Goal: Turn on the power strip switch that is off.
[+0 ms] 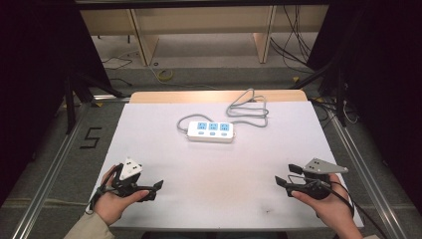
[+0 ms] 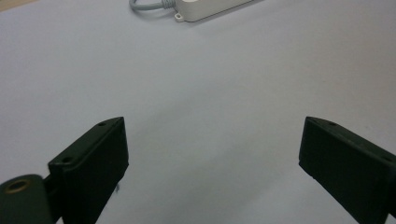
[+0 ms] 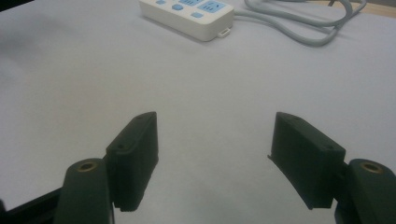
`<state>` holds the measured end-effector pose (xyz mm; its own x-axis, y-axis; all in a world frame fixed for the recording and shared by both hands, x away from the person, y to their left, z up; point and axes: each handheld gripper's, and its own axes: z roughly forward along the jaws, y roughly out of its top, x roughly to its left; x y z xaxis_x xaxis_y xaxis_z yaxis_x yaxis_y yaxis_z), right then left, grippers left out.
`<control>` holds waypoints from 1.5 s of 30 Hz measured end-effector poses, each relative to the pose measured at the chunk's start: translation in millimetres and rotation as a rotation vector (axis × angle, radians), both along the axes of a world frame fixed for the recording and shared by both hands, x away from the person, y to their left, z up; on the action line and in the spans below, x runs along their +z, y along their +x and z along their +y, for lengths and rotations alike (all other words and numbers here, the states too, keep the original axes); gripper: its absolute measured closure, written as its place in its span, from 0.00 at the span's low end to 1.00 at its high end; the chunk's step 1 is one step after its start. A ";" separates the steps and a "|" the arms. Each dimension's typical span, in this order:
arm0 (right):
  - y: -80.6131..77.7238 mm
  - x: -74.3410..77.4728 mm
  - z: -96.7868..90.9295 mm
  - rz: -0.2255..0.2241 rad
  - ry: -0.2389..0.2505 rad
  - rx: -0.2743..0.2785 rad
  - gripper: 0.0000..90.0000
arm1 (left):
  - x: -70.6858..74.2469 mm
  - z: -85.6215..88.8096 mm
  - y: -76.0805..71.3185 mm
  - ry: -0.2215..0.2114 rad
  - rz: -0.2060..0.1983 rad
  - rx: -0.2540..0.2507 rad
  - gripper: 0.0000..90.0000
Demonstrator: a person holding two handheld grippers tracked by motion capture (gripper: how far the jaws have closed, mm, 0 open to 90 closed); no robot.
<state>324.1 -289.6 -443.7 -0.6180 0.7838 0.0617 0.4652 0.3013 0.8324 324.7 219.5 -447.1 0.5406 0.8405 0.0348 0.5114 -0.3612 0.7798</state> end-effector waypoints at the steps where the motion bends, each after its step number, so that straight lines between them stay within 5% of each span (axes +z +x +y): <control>1: -0.3 0.0 0.2 0.001 -0.002 0.000 0.37 | -0.2 -0.5 0.7 -0.001 0.001 -0.003 0.09; 7: -0.8 2.3 2.4 -0.011 -0.013 0.003 0.47 | -2.5 -2.5 0.6 0.022 -0.010 -0.022 0.14; 15: -2.8 5.2 6.4 -0.047 -0.064 -0.001 0.81 | -2.6 -5.5 0.3 0.001 -0.001 -0.026 0.16; 22: -1.6 6.5 6.7 -0.060 -0.076 -0.014 0.98 | -3.1 -7.2 0.5 0.011 0.002 -0.035 0.17; 45: 4.4 10.9 14.6 -0.058 -0.064 -0.029 1.00 | -3.7 -10.4 0.3 0.029 0.009 -0.029 0.17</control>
<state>328.5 -275.0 -432.7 -0.5957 0.8028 -0.0243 0.4262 0.3417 0.8376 325.0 209.1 -450.8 0.5652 0.8232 0.0539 0.5073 -0.3983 0.7642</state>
